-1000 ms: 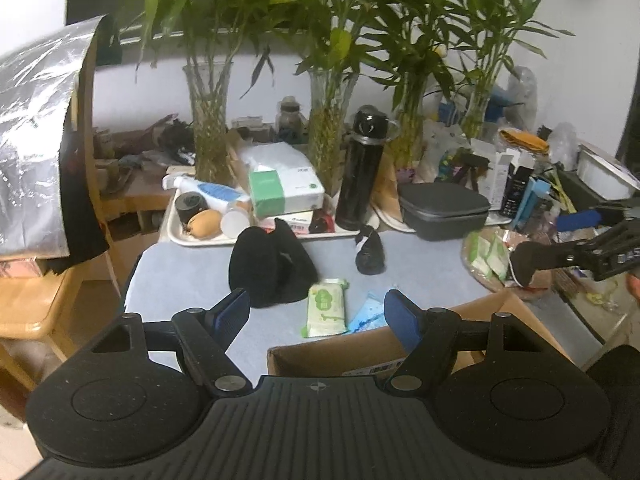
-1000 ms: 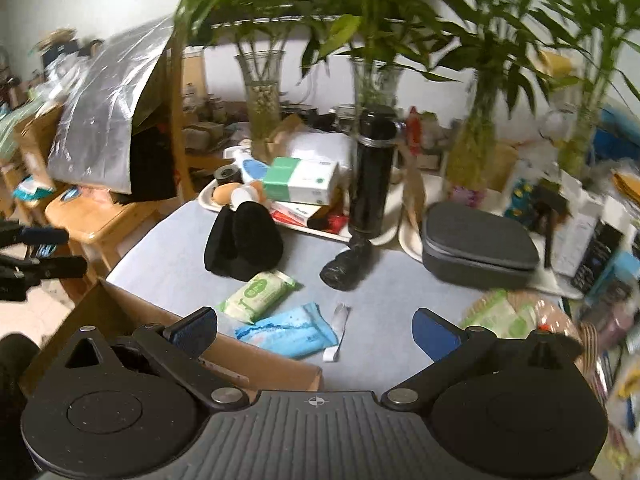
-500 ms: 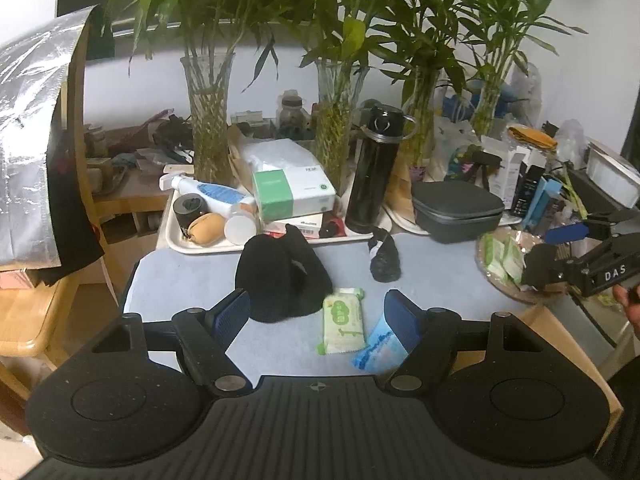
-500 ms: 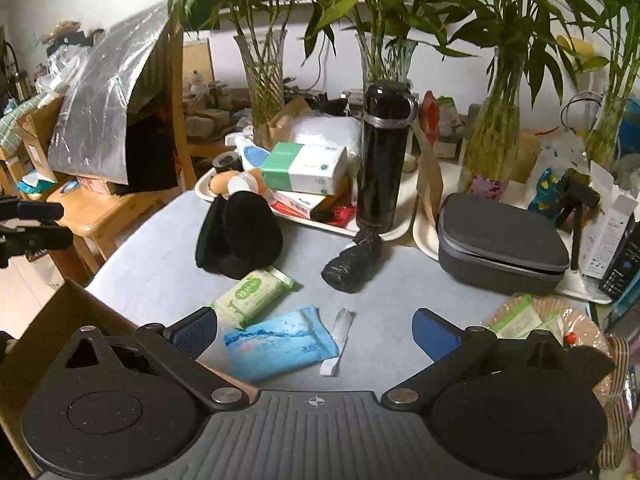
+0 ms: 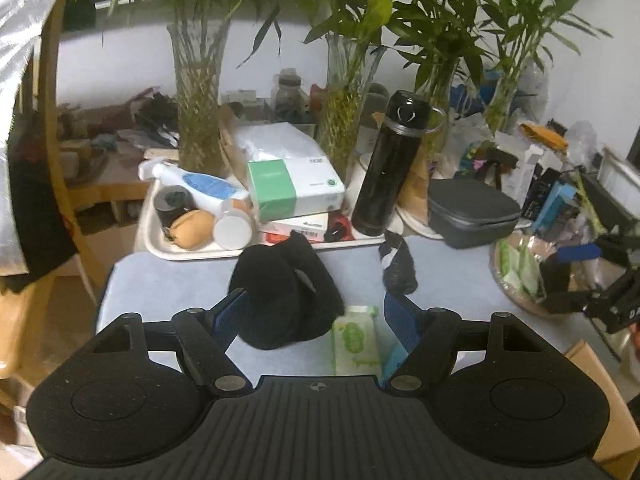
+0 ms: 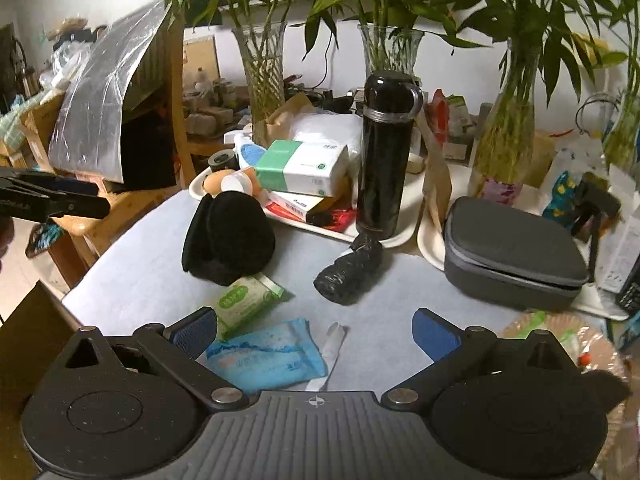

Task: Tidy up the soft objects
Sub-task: 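Move the left gripper over the table to the black knit hat, then close the left gripper on the black hat and lift it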

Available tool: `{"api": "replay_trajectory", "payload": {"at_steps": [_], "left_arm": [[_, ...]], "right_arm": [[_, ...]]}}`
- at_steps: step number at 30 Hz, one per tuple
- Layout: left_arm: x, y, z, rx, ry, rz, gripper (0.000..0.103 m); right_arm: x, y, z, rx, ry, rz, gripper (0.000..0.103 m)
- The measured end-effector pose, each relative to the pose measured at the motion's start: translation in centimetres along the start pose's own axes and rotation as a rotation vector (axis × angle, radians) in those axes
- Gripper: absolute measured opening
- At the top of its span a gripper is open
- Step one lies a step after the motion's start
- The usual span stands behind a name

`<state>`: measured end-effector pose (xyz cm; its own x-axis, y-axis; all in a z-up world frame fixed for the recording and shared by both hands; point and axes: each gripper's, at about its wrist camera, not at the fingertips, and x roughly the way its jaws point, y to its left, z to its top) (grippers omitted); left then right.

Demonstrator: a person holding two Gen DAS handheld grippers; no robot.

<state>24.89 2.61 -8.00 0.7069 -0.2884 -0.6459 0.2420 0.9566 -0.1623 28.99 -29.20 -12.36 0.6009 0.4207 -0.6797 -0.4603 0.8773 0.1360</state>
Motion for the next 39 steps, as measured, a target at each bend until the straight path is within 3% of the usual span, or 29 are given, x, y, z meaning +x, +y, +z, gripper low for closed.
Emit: {"api": "replay_trajectory", "payload": {"at_steps": [9, 12, 16, 19, 23, 28, 32, 33, 34, 39], "left_arm": [[5.1, 1.2, 0.5, -0.013, 0.084, 0.013, 0.074], [7.1, 1.9, 1.0, -0.058, 0.114, -0.013, 0.074], [9.6, 2.5, 1.8, -0.1, 0.163, 0.011, 0.074], [11.3, 2.7, 2.4, -0.109, 0.205, 0.039, 0.074], [13.2, 2.9, 3.1, -0.133, 0.258, 0.015, 0.074], [15.7, 3.1, 4.0, -0.171, 0.338, 0.085, 0.074], [16.8, 3.6, 4.3, -0.231, 0.38, 0.086, 0.074], [16.8, 3.7, 4.3, -0.249, 0.379, 0.088, 0.069], [16.7, 3.7, 4.3, -0.263, 0.377, 0.092, 0.054], [15.5, 4.2, 4.1, -0.285, 0.357, 0.101, 0.029]], "right_arm": [[2.3, -2.0, -1.1, 0.092, -0.074, -0.015, 0.103], [2.9, -2.4, -1.6, 0.112, -0.08, -0.037, 0.103], [2.9, -2.9, -1.9, 0.135, -0.092, -0.039, 0.103], [3.2, -2.9, -2.1, 0.131, -0.077, -0.043, 0.103], [3.7, -2.5, -2.1, 0.111, -0.06, -0.04, 0.103], [4.0, -1.7, -2.0, 0.076, -0.051, -0.028, 0.103], [4.5, -2.0, -2.1, 0.104, -0.029, -0.019, 0.103], [4.5, -2.1, -2.1, 0.11, -0.028, -0.017, 0.103], [4.5, -2.2, -2.1, 0.114, -0.029, -0.019, 0.103], [4.5, -3.0, -2.1, 0.152, -0.032, -0.041, 0.103]]}}
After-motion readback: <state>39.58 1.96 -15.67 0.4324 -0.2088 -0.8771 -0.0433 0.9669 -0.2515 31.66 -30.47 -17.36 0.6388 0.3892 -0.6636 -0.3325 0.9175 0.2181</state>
